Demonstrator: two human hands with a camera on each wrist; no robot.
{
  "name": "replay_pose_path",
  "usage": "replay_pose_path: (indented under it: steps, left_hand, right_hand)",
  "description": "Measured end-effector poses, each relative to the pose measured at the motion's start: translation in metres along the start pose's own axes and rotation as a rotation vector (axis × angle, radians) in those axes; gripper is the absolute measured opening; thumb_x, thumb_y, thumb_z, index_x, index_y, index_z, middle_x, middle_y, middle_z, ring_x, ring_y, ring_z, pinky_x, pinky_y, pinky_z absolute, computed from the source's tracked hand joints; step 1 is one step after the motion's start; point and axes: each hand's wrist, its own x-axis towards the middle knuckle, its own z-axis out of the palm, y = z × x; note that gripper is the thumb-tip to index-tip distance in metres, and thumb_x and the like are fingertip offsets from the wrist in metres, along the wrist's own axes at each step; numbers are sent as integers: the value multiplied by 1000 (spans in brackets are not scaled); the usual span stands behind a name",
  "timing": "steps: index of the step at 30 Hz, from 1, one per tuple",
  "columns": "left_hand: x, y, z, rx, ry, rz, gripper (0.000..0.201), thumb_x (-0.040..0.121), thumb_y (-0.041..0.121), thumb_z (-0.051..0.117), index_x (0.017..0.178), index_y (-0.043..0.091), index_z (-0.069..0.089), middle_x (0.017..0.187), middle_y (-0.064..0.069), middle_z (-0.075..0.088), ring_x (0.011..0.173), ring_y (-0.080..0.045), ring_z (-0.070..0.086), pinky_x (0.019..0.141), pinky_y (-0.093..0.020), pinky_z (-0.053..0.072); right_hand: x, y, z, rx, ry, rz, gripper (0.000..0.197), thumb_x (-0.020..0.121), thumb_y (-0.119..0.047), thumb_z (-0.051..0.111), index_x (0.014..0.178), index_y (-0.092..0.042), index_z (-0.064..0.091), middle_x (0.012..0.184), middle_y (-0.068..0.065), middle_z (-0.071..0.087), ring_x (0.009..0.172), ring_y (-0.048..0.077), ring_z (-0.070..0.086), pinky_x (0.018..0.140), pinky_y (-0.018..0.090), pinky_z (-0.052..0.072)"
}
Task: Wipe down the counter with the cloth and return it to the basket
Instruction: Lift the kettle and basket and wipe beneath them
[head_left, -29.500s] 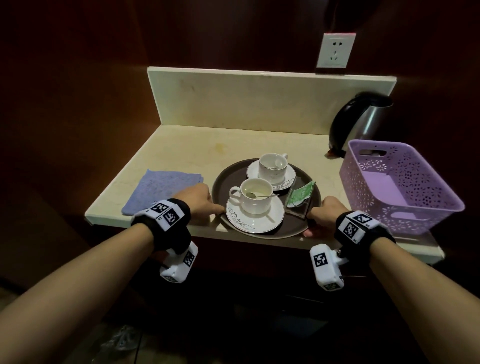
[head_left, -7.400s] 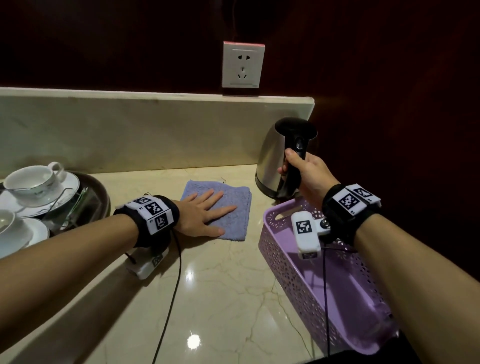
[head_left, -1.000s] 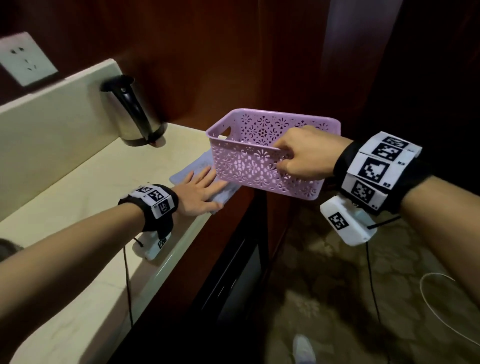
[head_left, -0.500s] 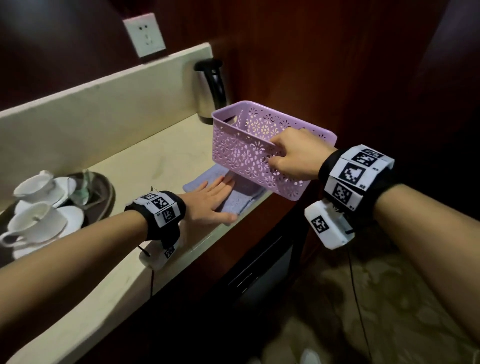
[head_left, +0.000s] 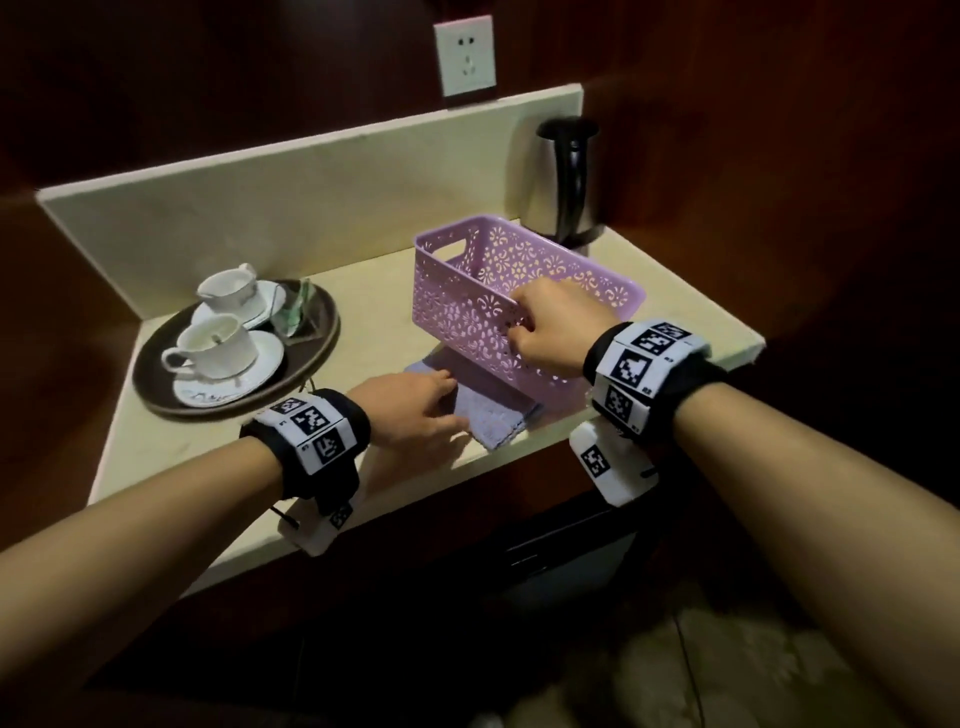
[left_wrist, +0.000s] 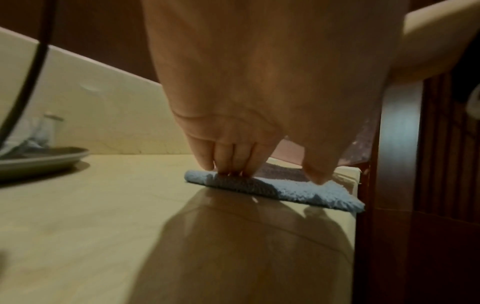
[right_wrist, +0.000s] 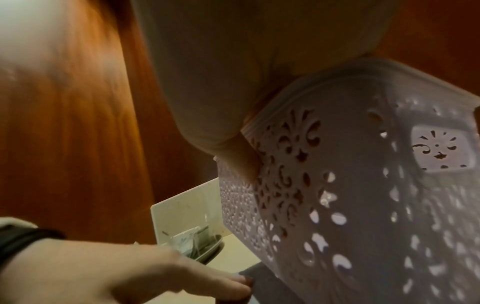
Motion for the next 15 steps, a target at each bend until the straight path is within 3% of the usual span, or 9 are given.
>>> replay_pose_path:
  steps: [3, 6, 10, 15]
  left_hand:
    - [-14, -1, -1, 80, 39, -119, 41, 89, 48, 39, 117, 22, 55, 109, -4, 65, 93, -27, 62, 80, -42, 53]
    - [-20, 4, 3, 80, 51, -189, 39, 89, 41, 38, 119, 21, 52, 112, -5, 64, 97, -28, 61, 78, -39, 52]
    - [-17, 12, 5, 106, 177, -139, 48, 84, 40, 35, 112, 17, 66, 120, 1, 64, 116, -21, 52, 94, -36, 48]
    - [-10, 19, 1, 47, 166, -237, 28, 91, 34, 45, 106, 16, 61, 113, -3, 60, 104, -21, 56, 74, -35, 52]
  right_hand:
    - [15, -9, 8, -44, -35, -73, 10, 89, -24, 57, 92, -15, 60, 89, 8, 66, 86, 29, 64, 74, 35, 54]
    - [23, -16, 15, -145, -92, -156, 9, 88, -20, 57, 86, -16, 49, 85, 6, 56, 85, 29, 60, 68, 32, 43]
    - [25, -15, 24, -219, -138, -189, 15, 86, -26, 58, 89, -17, 46, 89, 6, 53, 91, 31, 60, 71, 33, 43]
    - [14, -9, 34, -259, -93, -215, 21, 87, -25, 59, 104, -15, 55, 97, 10, 59, 95, 32, 61, 71, 32, 40]
